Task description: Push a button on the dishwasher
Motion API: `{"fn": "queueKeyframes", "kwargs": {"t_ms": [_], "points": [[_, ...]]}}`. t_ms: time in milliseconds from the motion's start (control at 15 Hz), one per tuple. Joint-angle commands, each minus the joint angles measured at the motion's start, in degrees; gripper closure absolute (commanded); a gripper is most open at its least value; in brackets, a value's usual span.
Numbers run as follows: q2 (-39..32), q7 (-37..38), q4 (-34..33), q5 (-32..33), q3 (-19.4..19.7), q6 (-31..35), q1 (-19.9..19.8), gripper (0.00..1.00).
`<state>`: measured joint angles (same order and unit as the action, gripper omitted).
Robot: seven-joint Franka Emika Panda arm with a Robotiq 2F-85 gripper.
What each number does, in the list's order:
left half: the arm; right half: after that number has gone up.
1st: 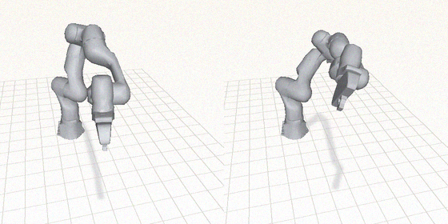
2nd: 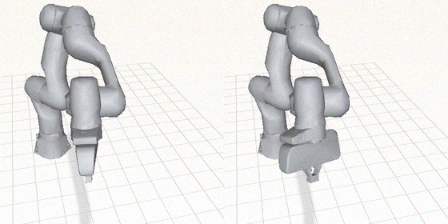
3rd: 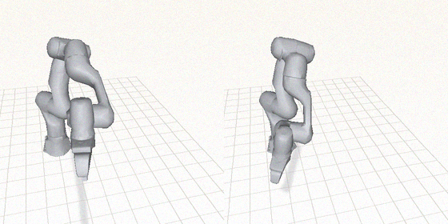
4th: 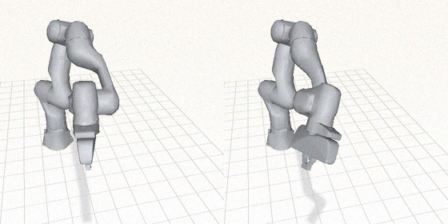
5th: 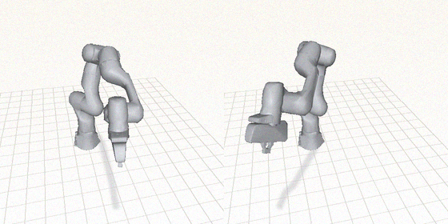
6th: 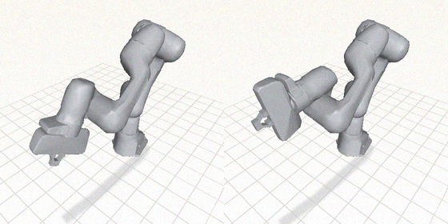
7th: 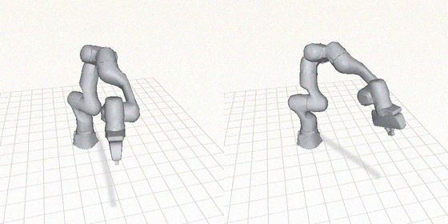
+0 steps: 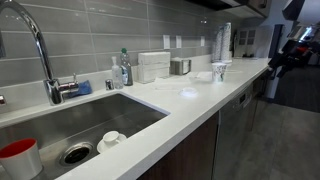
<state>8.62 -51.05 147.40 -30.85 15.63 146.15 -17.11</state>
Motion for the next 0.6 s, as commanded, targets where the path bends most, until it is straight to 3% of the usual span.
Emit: {"fn": "queueKeyframes", "kwargs": {"t_ms": [0,67,133,333,400,533], "points": [[11.9,-1.1,9.9,6.6,1.5,8.6,1.0,0.00],[14.3,-2.0,11.2,7.8,2.8,7.6,1.4,0.00],[8.0,0.8,6.3,6.9,3.5,6.6,3.0,0.00],[13.3,0.4,9.7,9.0,4.6,6.9,3.1,0.00],[13.5,-1.5,9.9,6.6,1.6,6.5,0.2,0.00],[13.8,-1.5,10.2,6.7,1.6,6.5,0.3,0.00]]}}
